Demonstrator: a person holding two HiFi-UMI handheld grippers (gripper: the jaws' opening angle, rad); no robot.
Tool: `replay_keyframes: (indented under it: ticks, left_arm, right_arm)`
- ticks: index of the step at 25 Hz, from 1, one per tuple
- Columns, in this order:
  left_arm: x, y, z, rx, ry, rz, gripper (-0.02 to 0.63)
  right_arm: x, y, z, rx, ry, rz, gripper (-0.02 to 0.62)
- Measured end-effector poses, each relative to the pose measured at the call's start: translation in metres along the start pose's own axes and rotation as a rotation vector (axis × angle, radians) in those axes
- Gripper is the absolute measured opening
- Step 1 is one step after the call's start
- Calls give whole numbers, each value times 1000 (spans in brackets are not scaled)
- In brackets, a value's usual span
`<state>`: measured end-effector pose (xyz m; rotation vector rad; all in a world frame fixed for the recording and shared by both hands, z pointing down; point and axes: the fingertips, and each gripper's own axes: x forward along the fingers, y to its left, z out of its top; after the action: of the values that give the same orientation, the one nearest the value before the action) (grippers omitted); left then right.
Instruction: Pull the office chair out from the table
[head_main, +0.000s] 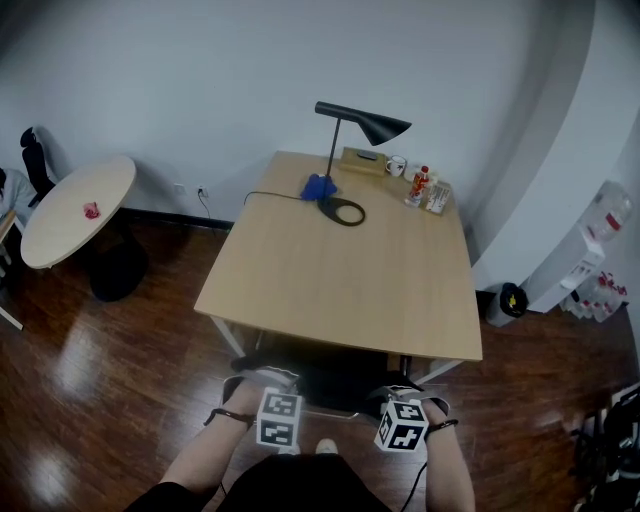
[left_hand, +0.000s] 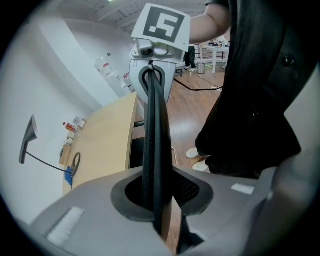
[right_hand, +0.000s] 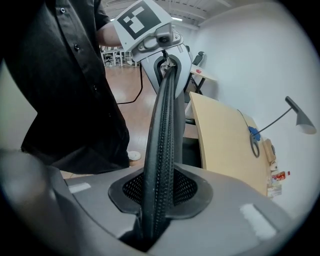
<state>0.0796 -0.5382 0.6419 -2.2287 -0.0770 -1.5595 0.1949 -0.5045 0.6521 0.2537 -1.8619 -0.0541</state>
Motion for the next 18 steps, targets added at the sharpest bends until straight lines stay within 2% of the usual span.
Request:
replay_keyframes:
  ticks: [11, 18]
  left_arm:
    - [-6, -36, 6, 9, -2, -16, 78]
    - [-15, -69, 16, -16, 9, -16, 78]
  right_arm:
    - [-3, 39, 3, 23, 13, 2, 98]
    - [-11, 69, 2, -2, 10, 9, 98]
